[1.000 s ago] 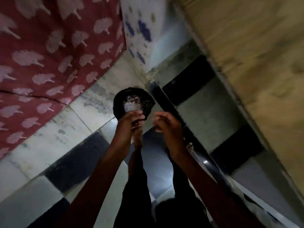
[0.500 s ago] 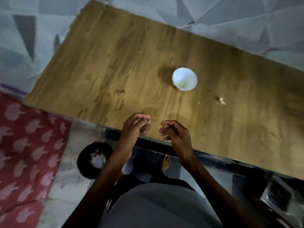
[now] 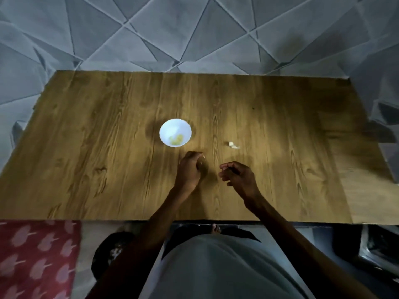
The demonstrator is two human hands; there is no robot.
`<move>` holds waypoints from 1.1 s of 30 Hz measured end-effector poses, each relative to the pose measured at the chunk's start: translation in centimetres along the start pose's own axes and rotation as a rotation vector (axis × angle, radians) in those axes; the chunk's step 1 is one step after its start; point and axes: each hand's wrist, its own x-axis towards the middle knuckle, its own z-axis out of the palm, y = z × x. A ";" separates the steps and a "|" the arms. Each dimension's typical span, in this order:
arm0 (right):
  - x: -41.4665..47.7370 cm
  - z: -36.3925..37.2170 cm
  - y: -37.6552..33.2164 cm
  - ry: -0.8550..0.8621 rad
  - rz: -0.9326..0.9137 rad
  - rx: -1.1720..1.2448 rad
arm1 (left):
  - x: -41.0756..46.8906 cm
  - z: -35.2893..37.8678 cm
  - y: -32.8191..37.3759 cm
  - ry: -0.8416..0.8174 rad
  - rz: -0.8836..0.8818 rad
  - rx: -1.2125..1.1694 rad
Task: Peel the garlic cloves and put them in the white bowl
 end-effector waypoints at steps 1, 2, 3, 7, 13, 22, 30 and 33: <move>0.6 -0.4 0.0 0.000 -0.001 -0.005 | 0.8 0.6 0.2 -0.028 0.033 0.075; 1.2 -0.6 -0.1 -0.001 -0.003 -0.011 | 1.4 1.1 0.3 -0.058 0.061 0.158; 1.6 -0.8 -0.1 0.000 -0.006 -0.014 | 1.8 1.4 0.3 -0.072 0.085 0.242; 3.3 -1.0 -0.2 0.013 -0.044 -0.022 | 3.0 1.9 -0.1 -0.044 0.155 0.361; 5.6 -0.1 -0.7 0.024 -0.055 -0.079 | 4.0 1.6 -1.1 -0.137 0.267 0.466; 8.2 0.5 -1.2 0.018 -0.100 -0.043 | 7.7 -4.6 -0.5 0.179 -0.026 0.077; 10.3 1.4 -1.7 0.045 -0.117 -0.057 | 11.4 -6.8 -3.4 -0.038 -0.263 0.222; 11.6 -0.2 -1.2 0.222 -0.225 -0.349 | 11.2 -7.4 -2.3 0.117 -0.173 0.140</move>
